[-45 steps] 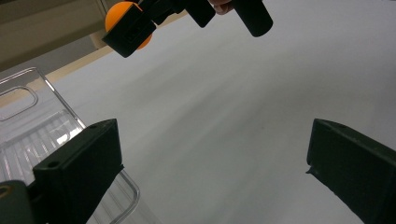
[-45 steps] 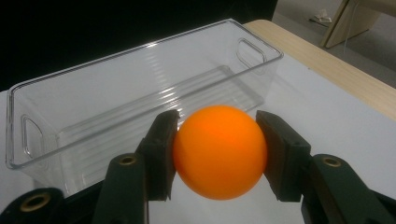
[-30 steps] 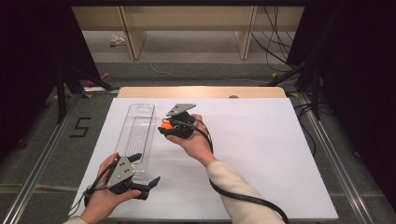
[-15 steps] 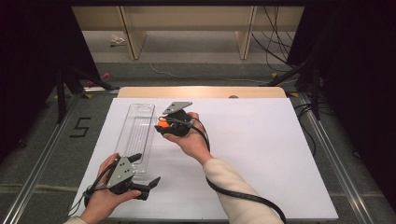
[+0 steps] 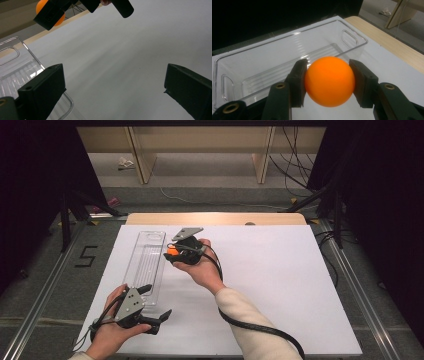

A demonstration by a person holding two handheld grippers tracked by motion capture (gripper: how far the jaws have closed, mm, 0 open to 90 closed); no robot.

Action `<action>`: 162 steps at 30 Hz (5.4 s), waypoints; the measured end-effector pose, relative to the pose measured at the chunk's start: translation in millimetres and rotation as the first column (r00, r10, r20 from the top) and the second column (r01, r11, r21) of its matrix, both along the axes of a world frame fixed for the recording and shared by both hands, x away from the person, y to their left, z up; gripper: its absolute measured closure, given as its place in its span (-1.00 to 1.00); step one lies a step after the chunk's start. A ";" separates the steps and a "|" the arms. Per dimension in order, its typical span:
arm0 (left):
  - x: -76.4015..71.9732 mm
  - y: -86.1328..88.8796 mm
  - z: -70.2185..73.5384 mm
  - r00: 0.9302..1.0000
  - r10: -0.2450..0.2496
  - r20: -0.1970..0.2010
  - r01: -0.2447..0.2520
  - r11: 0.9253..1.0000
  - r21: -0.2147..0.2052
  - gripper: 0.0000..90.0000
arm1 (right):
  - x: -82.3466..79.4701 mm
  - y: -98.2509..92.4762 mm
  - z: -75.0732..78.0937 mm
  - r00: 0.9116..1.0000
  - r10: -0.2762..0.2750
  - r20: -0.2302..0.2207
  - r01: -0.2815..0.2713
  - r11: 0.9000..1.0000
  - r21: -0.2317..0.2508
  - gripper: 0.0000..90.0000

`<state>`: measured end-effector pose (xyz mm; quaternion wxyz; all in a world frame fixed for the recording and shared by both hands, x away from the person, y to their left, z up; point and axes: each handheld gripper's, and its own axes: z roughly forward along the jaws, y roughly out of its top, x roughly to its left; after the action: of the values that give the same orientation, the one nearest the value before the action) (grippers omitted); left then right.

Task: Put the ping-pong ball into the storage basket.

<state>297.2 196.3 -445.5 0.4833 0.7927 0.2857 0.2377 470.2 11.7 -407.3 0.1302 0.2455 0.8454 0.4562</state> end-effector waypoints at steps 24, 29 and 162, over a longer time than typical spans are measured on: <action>0.3 0.3 -0.1 1.000 0.000 0.002 0.000 1.000 0.003 -0.93 | 2.8 10.3 0.9 1.000 0.013 -0.002 -0.013 1.000 -0.011 0.14; 0.2 0.4 -0.3 1.000 0.000 0.000 0.000 1.000 0.002 -0.93 | 2.9 13.1 0.5 1.000 0.015 -0.003 -0.015 1.000 -0.011 0.14; -0.9 1.1 -1.2 1.000 -0.001 0.002 0.001 1.000 0.018 -0.91 | 17.5 73.0 4.6 0.999 0.051 -0.012 -0.051 0.998 -0.034 0.14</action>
<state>296.3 197.3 -446.7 0.4763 0.7969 0.2829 0.2408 487.7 84.8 -402.6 0.1180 0.2240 0.8599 0.4433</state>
